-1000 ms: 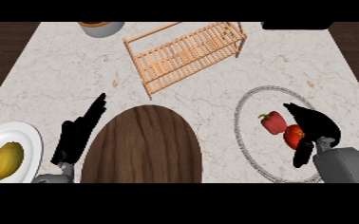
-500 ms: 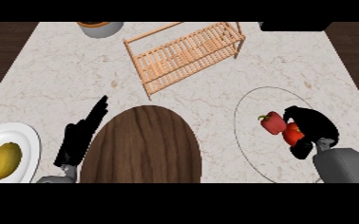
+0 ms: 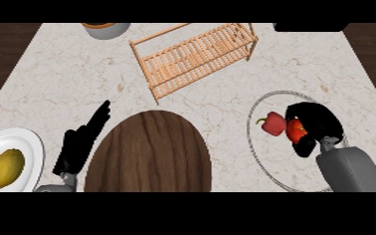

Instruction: Pick the tomato from the placemat and place it in the tiered shelf

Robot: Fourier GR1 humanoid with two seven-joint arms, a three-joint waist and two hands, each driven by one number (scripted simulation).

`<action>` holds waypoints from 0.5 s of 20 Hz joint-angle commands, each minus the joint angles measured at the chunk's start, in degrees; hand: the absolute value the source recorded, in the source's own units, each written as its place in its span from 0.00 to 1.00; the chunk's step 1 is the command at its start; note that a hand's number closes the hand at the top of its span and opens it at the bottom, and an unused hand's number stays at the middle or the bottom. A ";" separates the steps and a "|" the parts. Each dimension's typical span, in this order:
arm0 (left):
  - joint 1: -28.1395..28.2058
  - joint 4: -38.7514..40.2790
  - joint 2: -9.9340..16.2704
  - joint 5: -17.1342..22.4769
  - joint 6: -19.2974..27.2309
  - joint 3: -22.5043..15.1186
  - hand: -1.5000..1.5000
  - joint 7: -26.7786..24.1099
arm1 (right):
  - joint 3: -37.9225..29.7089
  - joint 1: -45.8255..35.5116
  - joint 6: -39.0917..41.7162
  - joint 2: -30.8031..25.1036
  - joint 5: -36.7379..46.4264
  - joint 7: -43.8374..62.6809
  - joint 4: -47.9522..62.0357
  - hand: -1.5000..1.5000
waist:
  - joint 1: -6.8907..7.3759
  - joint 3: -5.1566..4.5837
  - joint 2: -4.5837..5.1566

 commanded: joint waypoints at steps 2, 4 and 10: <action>-2.61 3.28 -1.85 -1.16 1.42 -0.30 0.50 -0.90 | 1.78 -3.89 -1.19 -0.01 -1.17 -9.09 -2.28 1.00 | -0.13 0.20 0.20; -1.48 2.60 0.11 0.08 -0.79 1.06 0.50 -2.09 | 1.18 -5.59 -1.39 2.53 -0.94 -5.92 -4.75 1.00 | -0.01 0.19 0.11; 1.63 -3.20 -0.56 -1.18 0.33 -0.43 0.50 1.28 | -5.37 -1.25 4.77 -2.17 -6.11 -2.64 -24.07 1.00 | -0.81 0.19 -0.24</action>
